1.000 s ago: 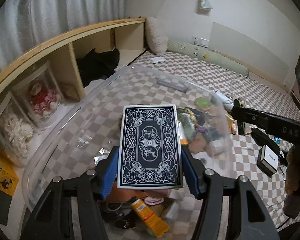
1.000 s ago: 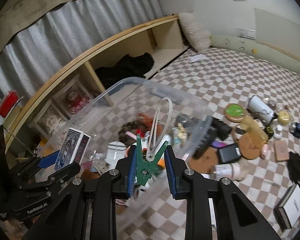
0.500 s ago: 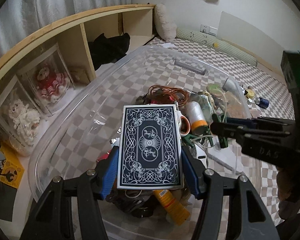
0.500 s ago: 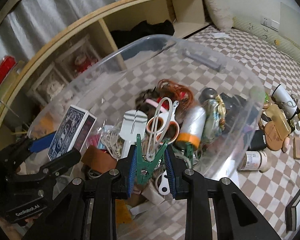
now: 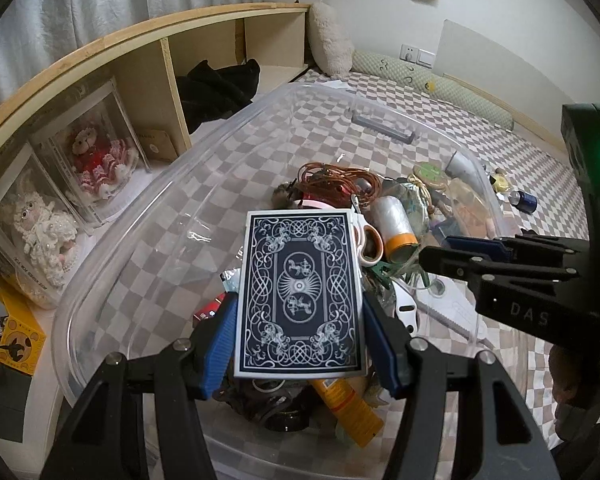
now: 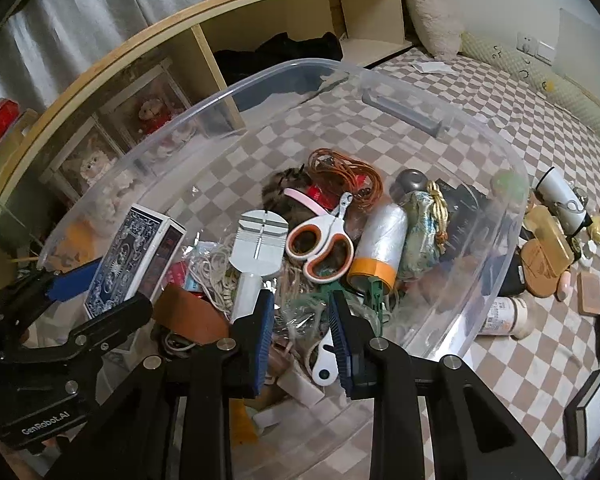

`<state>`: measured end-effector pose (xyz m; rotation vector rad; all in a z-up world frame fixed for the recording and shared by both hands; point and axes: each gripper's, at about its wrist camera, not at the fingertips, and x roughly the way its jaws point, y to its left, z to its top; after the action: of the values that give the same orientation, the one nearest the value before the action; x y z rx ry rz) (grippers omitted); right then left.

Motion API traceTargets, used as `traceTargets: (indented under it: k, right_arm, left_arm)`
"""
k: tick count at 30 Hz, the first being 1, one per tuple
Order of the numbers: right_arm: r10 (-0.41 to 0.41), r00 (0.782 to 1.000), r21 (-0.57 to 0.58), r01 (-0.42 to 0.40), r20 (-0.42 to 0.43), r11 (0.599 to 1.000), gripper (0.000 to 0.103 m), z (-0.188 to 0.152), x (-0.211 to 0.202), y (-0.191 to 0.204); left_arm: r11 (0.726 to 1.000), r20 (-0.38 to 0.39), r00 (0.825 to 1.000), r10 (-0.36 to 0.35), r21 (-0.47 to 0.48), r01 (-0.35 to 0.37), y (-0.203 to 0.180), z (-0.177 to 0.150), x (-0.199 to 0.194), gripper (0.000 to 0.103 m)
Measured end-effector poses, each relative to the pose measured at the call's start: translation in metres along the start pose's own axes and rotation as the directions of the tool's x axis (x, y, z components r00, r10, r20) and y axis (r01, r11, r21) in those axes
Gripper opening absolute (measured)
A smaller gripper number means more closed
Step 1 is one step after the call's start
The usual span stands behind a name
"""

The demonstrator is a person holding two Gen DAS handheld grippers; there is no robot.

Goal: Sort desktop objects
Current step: 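Open the left gripper over the bin while the right gripper releases the green clip, then withdraw both grippers from the bin back over the bed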

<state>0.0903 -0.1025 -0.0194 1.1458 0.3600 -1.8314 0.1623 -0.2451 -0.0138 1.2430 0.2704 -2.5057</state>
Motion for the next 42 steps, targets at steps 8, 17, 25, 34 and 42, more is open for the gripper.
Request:
traceTargets:
  k: [8,17,25,34,42]
  right_arm:
    - [-0.099,0.995,-0.103,0.101,0.021,0.99,0.078,-0.002,-0.003,0.017]
    - [-0.151,0.988,-0.091,0.154,0.044,0.984,0.078,0.0,-0.006,0.01]
    - [-0.158,0.986,-0.11,0.162,0.044,0.981,0.078,-0.003,-0.007,0.014]
    - [-0.157,0.987,-0.119,0.162,0.044,0.98,0.078,-0.004,-0.009,0.015]
    - [-0.158,0.986,-0.13,0.164,0.05,0.978,0.078,-0.006,-0.015,0.015]
  left_arm:
    - [1.0,-0.01,1.0,0.01,0.016,-0.01,-0.002,-0.001,0.004,0.06]
    - [0.999,0.049,0.998,0.038,-0.003,-0.038,0.004,0.0,-0.005,0.073]
    - [0.999,0.048,0.998,0.05,-0.009,-0.05,0.006,0.001,-0.004,0.083]
    - [0.999,0.056,0.998,0.041,-0.01,-0.04,0.007,0.001,-0.007,0.092]
    - [0.999,0.053,0.998,0.035,-0.009,-0.035,0.006,0.002,-0.008,0.092]
